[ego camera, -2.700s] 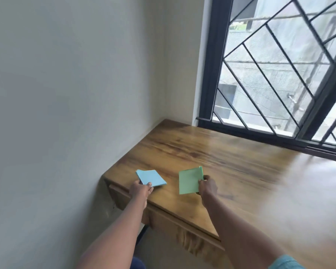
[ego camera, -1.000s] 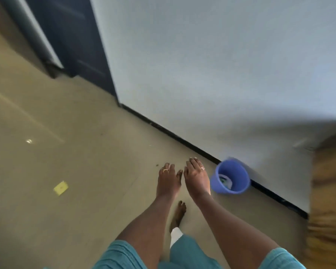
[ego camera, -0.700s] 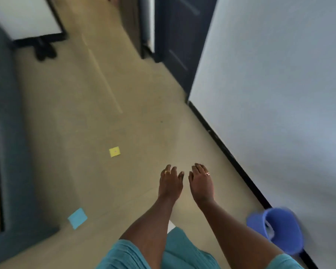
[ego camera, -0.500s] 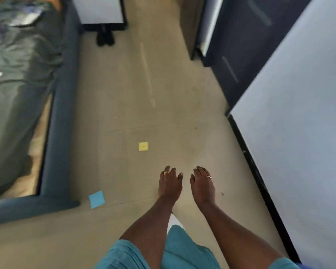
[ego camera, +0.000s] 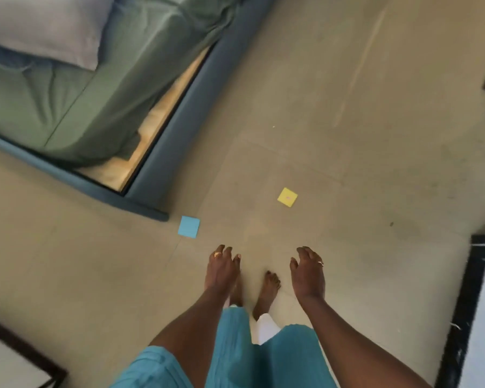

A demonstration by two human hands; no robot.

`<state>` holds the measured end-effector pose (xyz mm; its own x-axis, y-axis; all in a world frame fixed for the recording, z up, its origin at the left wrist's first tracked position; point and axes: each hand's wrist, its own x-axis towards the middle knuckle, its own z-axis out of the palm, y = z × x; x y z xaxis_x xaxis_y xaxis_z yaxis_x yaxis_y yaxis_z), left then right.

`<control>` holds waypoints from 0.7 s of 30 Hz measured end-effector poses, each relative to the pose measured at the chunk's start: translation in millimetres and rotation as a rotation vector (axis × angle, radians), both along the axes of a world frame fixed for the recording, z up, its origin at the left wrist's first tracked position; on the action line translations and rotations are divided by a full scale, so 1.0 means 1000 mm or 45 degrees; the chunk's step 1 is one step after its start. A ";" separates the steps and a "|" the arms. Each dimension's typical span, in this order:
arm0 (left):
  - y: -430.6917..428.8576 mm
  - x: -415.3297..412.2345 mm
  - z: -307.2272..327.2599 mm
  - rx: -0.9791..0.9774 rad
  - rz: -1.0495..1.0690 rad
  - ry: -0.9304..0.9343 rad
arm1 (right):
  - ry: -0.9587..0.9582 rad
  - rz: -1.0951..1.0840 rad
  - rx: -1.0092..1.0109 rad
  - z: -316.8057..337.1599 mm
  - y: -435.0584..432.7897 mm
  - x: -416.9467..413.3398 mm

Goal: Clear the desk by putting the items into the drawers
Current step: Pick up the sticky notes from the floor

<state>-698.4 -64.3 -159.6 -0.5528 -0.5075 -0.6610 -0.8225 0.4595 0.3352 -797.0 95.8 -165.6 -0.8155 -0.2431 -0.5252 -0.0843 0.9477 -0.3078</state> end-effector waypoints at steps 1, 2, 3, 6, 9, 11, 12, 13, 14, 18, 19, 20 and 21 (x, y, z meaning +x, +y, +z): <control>-0.012 0.005 -0.015 -0.015 0.045 -0.038 | -0.023 0.042 0.014 -0.013 -0.003 -0.005; -0.023 0.012 -0.035 -0.026 0.100 -0.072 | -0.053 0.078 0.033 -0.030 -0.007 -0.011; -0.034 0.018 -0.055 -0.047 0.144 -0.103 | -0.075 0.103 0.048 -0.048 -0.010 -0.017; -0.064 0.030 -0.113 -0.085 0.215 -0.175 | -0.105 0.170 0.082 -0.104 -0.018 -0.041; -0.093 0.039 -0.183 -0.121 0.281 -0.208 | -0.118 0.284 0.139 -0.172 -0.030 -0.072; -0.108 0.044 -0.233 -0.168 0.306 -0.206 | -0.106 0.359 0.172 -0.216 -0.038 -0.094; -0.115 0.045 -0.260 -0.156 0.307 -0.237 | -0.097 0.387 0.179 -0.242 -0.043 -0.105; -0.122 0.045 -0.283 -0.142 0.320 -0.259 | -0.086 0.400 0.175 -0.267 -0.048 -0.117; -0.130 0.044 -0.308 -0.136 0.339 -0.259 | -0.074 0.409 0.165 -0.293 -0.053 -0.129; -0.161 0.038 -0.399 -0.164 0.480 -0.251 | -0.034 0.421 0.137 -0.389 -0.072 -0.172; -0.170 0.035 -0.420 -0.166 0.514 -0.254 | -0.026 0.429 0.137 -0.411 -0.077 -0.184; -0.179 0.032 -0.439 -0.178 0.558 -0.255 | -0.017 0.439 0.149 -0.430 -0.081 -0.195; -0.189 0.031 -0.454 -0.195 0.614 -0.252 | -0.004 0.450 0.163 -0.444 -0.085 -0.206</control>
<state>-667.8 -252.9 -613.3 -0.1059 -0.7717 -0.6271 -0.9927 0.0455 0.1117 -1002.7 10.7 -609.8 -0.6911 -0.4413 -0.5724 -0.4123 0.8912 -0.1893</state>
